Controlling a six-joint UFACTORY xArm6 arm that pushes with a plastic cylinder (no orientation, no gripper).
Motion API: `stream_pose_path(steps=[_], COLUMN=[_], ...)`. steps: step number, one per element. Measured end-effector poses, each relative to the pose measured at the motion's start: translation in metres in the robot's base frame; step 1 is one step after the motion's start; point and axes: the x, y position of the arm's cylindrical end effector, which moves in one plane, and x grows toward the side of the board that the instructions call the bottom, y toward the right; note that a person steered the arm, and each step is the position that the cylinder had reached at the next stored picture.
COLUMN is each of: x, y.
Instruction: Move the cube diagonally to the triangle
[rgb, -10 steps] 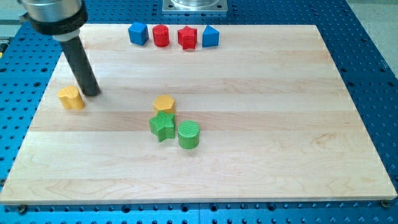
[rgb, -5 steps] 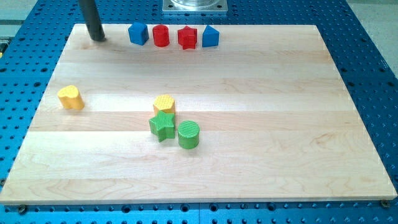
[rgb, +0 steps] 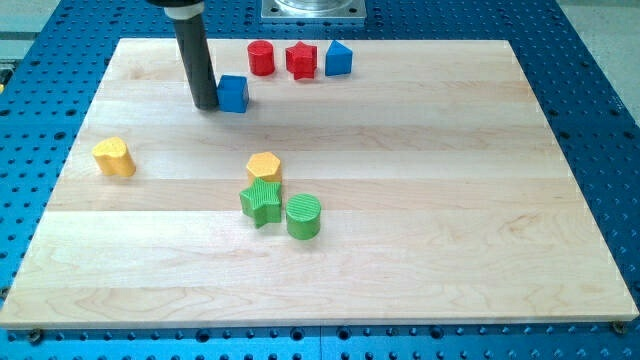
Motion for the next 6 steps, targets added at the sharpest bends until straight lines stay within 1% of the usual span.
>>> stream_pose_path(steps=[2,3,5,6], x=[-0.063,-0.079,-0.050,-0.016], y=[-0.042,-0.040,0.045,0.044])
